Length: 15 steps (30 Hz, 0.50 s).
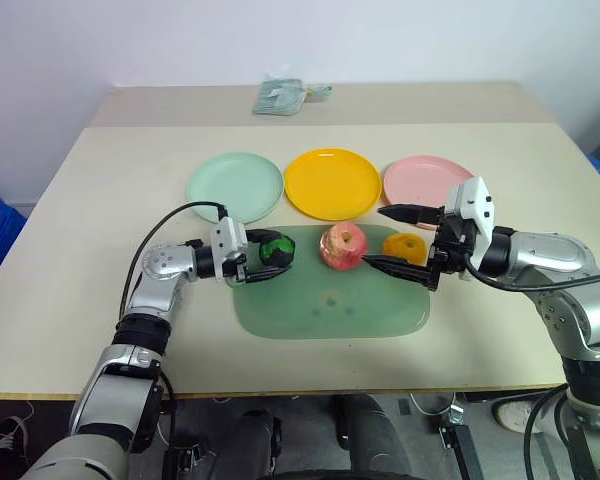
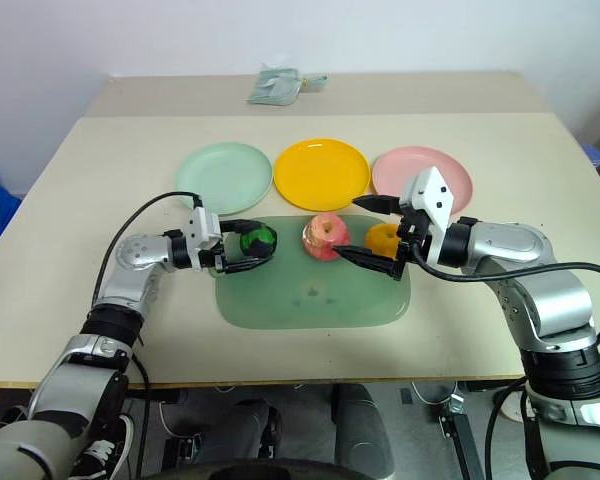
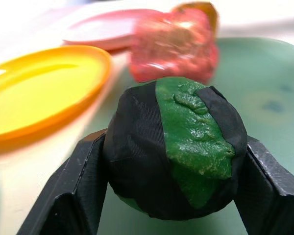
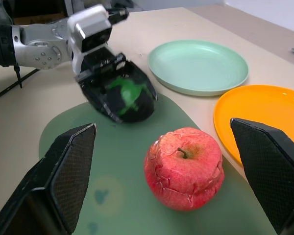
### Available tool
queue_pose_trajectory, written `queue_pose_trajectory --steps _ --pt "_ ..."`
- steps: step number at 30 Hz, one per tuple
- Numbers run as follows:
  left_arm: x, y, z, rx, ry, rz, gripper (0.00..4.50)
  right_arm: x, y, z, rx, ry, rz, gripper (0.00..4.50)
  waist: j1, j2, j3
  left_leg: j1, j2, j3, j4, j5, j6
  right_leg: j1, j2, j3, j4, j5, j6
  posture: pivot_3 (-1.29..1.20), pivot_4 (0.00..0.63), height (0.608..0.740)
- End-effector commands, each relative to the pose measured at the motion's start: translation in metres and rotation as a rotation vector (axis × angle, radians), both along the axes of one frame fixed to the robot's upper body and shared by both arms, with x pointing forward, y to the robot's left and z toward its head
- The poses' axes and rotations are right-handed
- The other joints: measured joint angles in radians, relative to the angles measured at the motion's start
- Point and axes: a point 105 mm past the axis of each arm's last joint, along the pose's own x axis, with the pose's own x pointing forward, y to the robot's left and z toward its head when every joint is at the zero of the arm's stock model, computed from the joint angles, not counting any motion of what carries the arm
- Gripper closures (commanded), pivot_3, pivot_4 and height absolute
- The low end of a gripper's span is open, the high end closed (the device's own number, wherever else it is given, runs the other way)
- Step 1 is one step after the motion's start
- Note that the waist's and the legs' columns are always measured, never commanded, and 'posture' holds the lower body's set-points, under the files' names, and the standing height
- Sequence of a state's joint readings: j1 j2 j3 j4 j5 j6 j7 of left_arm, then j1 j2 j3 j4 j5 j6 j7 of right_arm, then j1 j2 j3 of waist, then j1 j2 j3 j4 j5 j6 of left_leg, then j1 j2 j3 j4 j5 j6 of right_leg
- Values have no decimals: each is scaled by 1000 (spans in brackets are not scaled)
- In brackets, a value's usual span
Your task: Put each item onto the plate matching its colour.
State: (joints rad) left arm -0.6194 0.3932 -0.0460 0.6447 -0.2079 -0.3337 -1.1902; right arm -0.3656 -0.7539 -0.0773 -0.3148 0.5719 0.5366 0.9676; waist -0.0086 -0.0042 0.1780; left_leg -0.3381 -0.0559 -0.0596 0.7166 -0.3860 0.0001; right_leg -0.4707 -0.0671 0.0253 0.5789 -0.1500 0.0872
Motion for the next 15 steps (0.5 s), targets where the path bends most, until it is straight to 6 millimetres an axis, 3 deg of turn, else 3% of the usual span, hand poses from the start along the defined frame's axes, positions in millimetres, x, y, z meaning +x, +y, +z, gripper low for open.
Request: queue_pose_trajectory --steps 1,5,8,12,15 --pt "33 20 45 -156 -99 230 1149 2 4 18 27 -77 -11 0 2 0 0 0 0 0 0 0 0 0 0 0 0 0 0 0 150 740" --pt "71 47 73 -307 -132 562 1149 28 3 31 90 -126 -136 0 5 -1 0 0 0 0 1 1 -2 0 0 0 0 0 0 0 150 740" --pt "83 52 75 -324 -126 659 1149 41 4 32 77 -129 -187 0 4 -1 0 0 -1 0 0 1 -2 0 0 0 0 0 0 0 150 740" --pt "89 59 69 -316 -111 733 1149 41 8 30 77 -119 -179 0 0 -1 0 -2 -1 0 -1 1 -2 -2 -1 0 0 0 0 0 150 740" --pt "90 64 69 -327 -105 750 351 40 6 26 63 -118 -177 0 0 -1 0 -3 -2 0 0 1 -2 -2 -1 0 0 0 0 0 150 740"
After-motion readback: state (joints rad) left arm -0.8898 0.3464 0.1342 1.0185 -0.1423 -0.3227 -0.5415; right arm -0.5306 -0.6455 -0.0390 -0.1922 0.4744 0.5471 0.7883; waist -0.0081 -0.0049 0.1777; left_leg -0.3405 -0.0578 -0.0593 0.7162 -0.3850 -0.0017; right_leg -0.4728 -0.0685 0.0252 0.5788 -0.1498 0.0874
